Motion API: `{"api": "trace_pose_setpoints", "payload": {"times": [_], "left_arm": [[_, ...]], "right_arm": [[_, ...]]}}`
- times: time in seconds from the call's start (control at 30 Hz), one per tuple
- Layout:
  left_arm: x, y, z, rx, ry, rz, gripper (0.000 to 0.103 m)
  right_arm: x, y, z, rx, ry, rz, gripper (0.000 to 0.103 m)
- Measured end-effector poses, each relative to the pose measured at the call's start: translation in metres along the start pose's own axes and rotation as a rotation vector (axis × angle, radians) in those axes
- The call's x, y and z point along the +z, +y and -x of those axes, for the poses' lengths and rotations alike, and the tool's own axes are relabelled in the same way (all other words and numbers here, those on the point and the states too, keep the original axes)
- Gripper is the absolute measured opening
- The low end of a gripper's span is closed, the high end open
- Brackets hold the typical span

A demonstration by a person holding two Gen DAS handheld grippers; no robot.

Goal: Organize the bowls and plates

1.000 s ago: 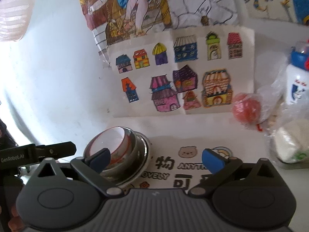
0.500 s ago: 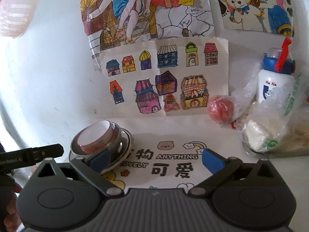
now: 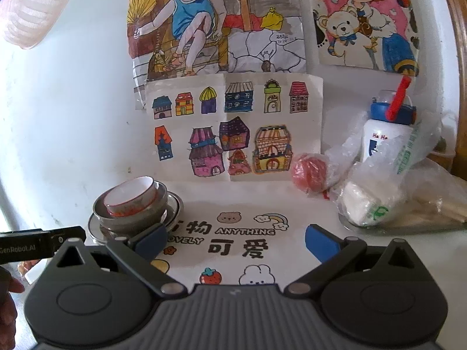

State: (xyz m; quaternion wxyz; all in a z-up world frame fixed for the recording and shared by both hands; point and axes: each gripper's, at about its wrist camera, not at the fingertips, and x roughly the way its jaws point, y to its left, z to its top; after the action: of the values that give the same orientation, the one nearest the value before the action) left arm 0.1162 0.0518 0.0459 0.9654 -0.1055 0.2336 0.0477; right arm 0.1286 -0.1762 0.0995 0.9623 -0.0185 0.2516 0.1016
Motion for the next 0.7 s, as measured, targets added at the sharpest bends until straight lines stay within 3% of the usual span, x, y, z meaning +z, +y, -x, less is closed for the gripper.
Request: {"api": "trace_pose_setpoints", "payload": {"times": [0.7], "left_arm": [[-0.021,0.002,0.010,0.032,-0.031,0.002,0.102]], "right_arm": [[-0.028,-0.006,0.017,-0.058,-0.024,-0.005,0.103]]}}
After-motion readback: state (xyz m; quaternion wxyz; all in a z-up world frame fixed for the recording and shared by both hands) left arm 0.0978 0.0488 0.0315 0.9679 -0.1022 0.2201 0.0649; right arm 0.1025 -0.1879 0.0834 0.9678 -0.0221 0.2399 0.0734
